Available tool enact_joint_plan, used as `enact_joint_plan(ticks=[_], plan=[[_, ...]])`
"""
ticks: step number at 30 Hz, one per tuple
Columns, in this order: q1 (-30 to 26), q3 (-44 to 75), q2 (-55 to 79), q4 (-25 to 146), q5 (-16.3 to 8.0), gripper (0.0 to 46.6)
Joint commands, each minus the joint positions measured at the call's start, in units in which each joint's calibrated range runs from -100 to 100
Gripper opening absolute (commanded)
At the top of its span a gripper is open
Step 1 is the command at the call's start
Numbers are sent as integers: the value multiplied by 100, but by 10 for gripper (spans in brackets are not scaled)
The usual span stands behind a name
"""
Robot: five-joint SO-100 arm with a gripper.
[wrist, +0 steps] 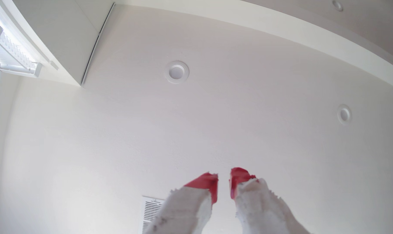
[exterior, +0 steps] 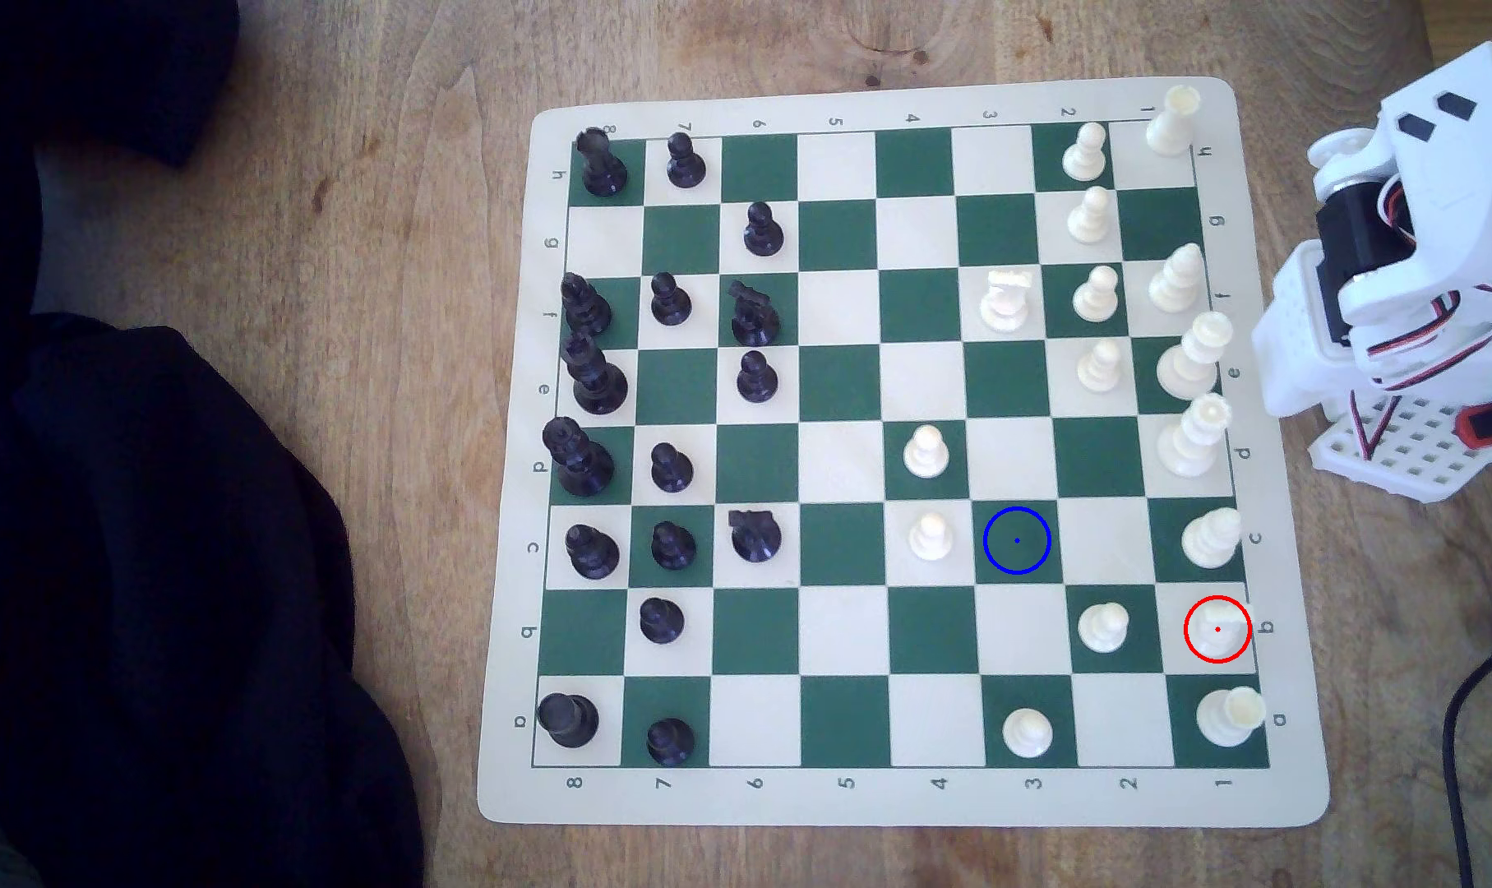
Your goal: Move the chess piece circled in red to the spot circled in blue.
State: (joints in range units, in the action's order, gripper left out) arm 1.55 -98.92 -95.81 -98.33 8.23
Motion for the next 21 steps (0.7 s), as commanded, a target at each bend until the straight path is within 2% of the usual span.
enact_joint_plan(ticks=[1, 6, 18, 21], plan=[[-26, -99, -3, -135, 20, 2], [-57, -99, -3, 537, 20, 2], [-104, 154, -3, 4624, -10, 2], [92, 327, -3, 5754, -15, 2]])
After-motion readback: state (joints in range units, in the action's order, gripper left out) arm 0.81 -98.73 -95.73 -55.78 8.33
